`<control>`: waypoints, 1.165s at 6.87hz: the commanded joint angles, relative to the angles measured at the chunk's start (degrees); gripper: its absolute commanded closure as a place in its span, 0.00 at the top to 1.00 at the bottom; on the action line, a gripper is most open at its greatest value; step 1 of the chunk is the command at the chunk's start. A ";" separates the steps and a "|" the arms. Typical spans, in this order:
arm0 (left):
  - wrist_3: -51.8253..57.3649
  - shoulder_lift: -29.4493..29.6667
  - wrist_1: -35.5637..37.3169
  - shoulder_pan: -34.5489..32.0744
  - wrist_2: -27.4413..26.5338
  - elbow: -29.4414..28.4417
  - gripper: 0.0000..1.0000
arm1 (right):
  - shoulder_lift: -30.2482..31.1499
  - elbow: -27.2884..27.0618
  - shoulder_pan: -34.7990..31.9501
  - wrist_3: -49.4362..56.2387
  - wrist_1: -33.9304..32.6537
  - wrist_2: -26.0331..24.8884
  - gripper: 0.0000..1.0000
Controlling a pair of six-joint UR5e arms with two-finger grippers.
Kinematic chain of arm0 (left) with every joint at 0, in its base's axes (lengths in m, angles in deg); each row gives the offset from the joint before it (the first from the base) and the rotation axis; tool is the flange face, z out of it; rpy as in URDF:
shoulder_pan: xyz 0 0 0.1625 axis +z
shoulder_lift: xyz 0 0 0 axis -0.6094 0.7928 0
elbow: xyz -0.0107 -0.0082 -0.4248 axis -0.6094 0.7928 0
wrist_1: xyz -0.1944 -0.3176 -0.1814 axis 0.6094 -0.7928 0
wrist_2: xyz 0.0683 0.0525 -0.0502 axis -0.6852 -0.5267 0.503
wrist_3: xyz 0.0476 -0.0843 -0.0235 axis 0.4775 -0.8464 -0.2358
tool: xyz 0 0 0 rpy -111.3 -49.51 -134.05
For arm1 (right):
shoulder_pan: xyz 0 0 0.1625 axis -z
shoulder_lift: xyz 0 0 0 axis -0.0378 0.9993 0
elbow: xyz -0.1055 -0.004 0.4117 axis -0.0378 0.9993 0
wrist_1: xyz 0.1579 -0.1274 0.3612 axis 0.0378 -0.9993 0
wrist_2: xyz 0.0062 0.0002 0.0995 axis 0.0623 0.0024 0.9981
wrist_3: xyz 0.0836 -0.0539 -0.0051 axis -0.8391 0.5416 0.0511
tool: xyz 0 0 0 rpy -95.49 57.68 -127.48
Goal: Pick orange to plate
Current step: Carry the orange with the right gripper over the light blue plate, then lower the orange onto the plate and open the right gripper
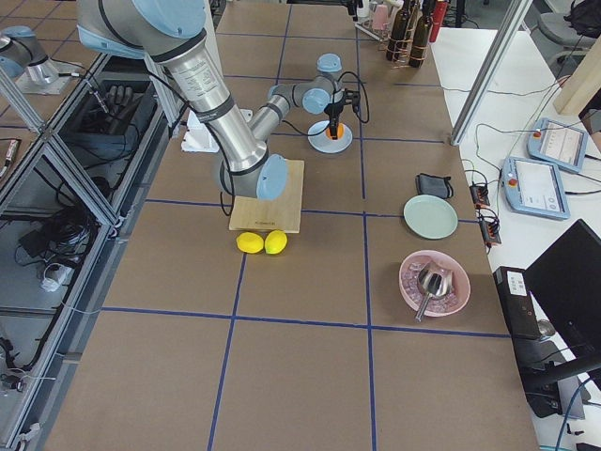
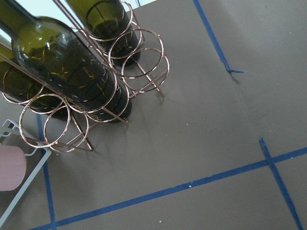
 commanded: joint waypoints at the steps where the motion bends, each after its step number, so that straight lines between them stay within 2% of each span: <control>1: 7.50 -2.17 0.02 -4.11 0.01 -1.07 1.00 | -0.76 1.83 0.68 0.24 -0.07 -0.50 0.37; 2: 7.68 -2.17 0.02 -4.91 0.09 -2.30 1.00 | -0.75 2.27 1.03 0.59 -0.07 -0.85 0.99; 4: 8.38 -2.26 0.46 -6.92 0.09 -3.53 1.00 | -1.10 0.79 0.86 0.68 -0.51 -0.94 1.00; 5: 11.87 -2.26 0.81 -9.29 0.44 -4.41 1.00 | -0.93 -3.22 -1.06 0.86 -3.90 -0.25 1.00; 6: 16.77 -2.17 1.51 -12.70 2.62 -6.94 1.00 | -0.76 -9.88 -3.43 2.07 -11.60 0.45 1.00; 7: 21.35 -2.17 1.95 -16.13 3.95 -9.40 1.00 | 0.55 -16.99 -5.63 7.66 -20.63 1.42 1.00; 8: 22.35 -1.56 6.30 -19.12 6.49 -10.65 1.00 | 3.61 -23.07 -8.17 13.54 -26.90 1.60 1.00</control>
